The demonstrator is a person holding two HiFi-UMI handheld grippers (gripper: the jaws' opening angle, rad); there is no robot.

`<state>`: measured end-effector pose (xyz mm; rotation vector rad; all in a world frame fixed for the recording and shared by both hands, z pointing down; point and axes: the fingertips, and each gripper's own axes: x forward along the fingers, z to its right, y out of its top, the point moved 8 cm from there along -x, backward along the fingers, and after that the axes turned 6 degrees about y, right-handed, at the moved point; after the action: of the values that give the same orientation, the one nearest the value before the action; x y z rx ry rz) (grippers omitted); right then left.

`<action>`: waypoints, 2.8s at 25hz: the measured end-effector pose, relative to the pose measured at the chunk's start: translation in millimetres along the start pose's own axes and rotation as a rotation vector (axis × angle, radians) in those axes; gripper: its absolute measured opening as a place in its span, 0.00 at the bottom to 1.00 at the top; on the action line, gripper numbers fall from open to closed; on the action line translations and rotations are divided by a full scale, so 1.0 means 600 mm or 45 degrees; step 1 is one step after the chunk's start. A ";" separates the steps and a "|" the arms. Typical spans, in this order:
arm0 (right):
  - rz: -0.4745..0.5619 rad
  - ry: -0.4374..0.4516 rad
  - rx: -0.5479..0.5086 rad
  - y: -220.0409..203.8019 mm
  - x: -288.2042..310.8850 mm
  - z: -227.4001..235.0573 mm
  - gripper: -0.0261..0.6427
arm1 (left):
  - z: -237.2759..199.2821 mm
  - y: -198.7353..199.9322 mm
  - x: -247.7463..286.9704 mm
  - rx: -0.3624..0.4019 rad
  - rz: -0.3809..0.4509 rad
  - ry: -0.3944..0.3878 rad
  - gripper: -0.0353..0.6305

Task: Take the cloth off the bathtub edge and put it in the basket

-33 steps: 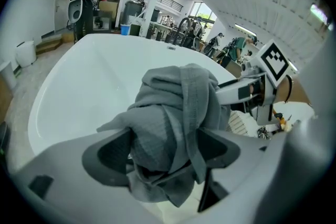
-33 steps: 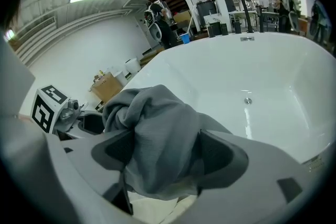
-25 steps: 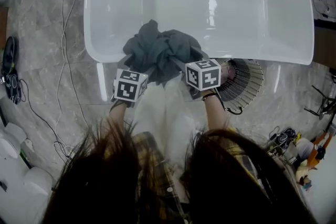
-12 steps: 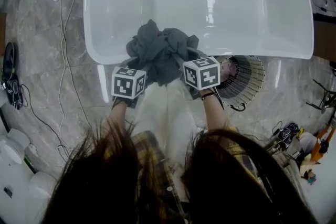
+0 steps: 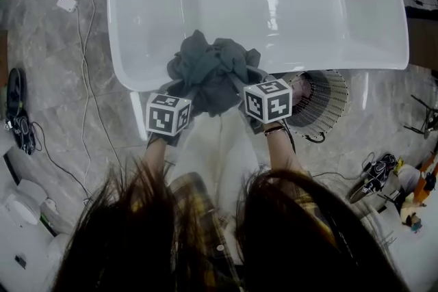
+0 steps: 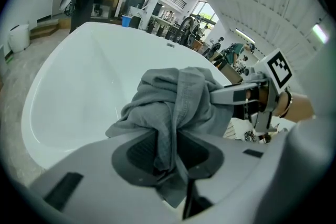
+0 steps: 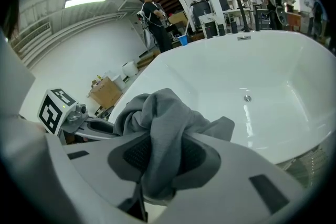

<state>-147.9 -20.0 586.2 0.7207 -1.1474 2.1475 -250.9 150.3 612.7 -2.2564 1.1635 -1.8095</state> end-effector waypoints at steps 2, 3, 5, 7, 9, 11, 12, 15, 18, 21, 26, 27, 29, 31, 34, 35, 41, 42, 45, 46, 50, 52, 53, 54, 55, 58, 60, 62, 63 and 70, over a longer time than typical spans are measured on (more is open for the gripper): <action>0.019 -0.004 0.013 -0.001 -0.004 -0.004 0.21 | 0.000 0.003 -0.003 0.012 -0.003 -0.007 0.22; 0.031 -0.007 0.022 0.000 -0.006 -0.005 0.21 | 0.001 0.005 -0.004 0.019 -0.003 -0.013 0.22; 0.060 -0.017 0.045 0.000 -0.013 -0.004 0.21 | 0.006 0.012 -0.004 0.037 0.001 -0.031 0.22; 0.092 -0.027 0.075 -0.003 -0.025 0.003 0.21 | 0.018 0.020 -0.001 0.059 0.005 -0.051 0.21; 0.126 -0.040 0.106 -0.006 -0.041 0.014 0.21 | 0.036 0.030 0.004 0.086 0.009 -0.078 0.21; 0.163 -0.050 0.138 -0.011 -0.059 0.027 0.21 | 0.055 0.039 0.011 0.116 0.011 -0.108 0.21; 0.181 -0.053 0.150 -0.014 -0.068 0.035 0.21 | 0.065 0.043 0.015 0.128 0.011 -0.120 0.21; 0.227 -0.080 0.173 -0.026 -0.098 0.058 0.21 | 0.099 0.055 0.030 0.175 0.007 -0.157 0.21; 0.279 -0.109 0.193 -0.036 -0.129 0.084 0.21 | 0.136 0.071 0.048 0.225 0.006 -0.191 0.21; 0.336 -0.138 0.236 -0.051 -0.169 0.118 0.21 | 0.183 0.089 0.072 0.282 -0.007 -0.227 0.21; 0.429 -0.203 0.289 -0.077 -0.238 0.157 0.21 | 0.261 0.111 0.096 0.379 -0.011 -0.296 0.21; 0.445 -0.218 0.297 -0.082 -0.251 0.161 0.21 | 0.276 0.114 0.099 0.394 -0.013 -0.314 0.21; 0.474 -0.253 0.328 -0.096 -0.280 0.173 0.21 | 0.310 0.119 0.109 0.427 -0.025 -0.348 0.21; 0.506 -0.286 0.369 -0.114 -0.315 0.193 0.21 | 0.353 0.126 0.124 0.472 -0.043 -0.379 0.21; 0.552 -0.329 0.424 -0.142 -0.372 0.226 0.21 | 0.423 0.137 0.144 0.542 -0.066 -0.421 0.21; 0.564 -0.343 0.440 -0.150 -0.387 0.231 0.21 | 0.441 0.139 0.146 0.562 -0.072 -0.436 0.21; 0.632 -0.451 0.527 -0.206 -0.456 0.266 0.21 | 0.532 0.134 0.181 0.687 -0.118 -0.527 0.21; 0.643 -0.469 0.543 -0.219 -0.471 0.276 0.21 | 0.553 0.132 0.191 0.707 -0.129 -0.539 0.21; 0.673 -0.526 0.593 -0.256 -0.513 0.296 0.21 | 0.610 0.124 0.214 0.764 -0.161 -0.585 0.21; 0.683 -0.548 0.611 -0.268 -0.524 0.300 0.21 | 0.626 0.120 0.220 0.783 -0.173 -0.603 0.21; 0.716 -0.622 0.692 -0.321 -0.562 0.316 0.21 | 0.684 0.098 0.246 0.854 -0.222 -0.668 0.21; 0.727 -0.652 0.729 -0.348 -0.580 0.325 0.21 | 0.712 0.086 0.260 0.884 -0.248 -0.697 0.21; 0.729 -0.665 0.746 -0.360 -0.588 0.330 0.21 | 0.725 0.080 0.267 0.896 -0.261 -0.710 0.21; 0.731 -0.678 0.762 -0.371 -0.595 0.334 0.21 | 0.737 0.075 0.274 0.907 -0.275 -0.723 0.21; 0.732 -0.688 0.778 -0.381 -0.602 0.338 0.21 | 0.748 0.069 0.279 0.916 -0.288 -0.735 0.21; 0.734 -0.713 0.824 -0.408 -0.616 0.345 0.21 | 0.773 0.054 0.293 0.939 -0.321 -0.760 0.21; 0.733 -0.727 0.850 -0.424 -0.622 0.351 0.21 | 0.786 0.045 0.304 0.949 -0.341 -0.772 0.21; 0.733 -0.739 0.873 -0.435 -0.625 0.356 0.21 | 0.796 0.038 0.314 0.951 -0.365 -0.783 0.21; 0.734 -0.744 0.884 -0.441 -0.626 0.358 0.21 | 0.800 0.034 0.318 0.950 -0.378 -0.788 0.21; 0.739 -0.739 0.945 -0.468 -0.613 0.380 0.21 | 0.808 0.020 0.353 0.967 -0.422 -0.780 0.21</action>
<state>343.1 -178.8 591.0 1.5693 -0.8542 3.0251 164.1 -177.3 625.2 -2.2795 -0.0112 -1.1480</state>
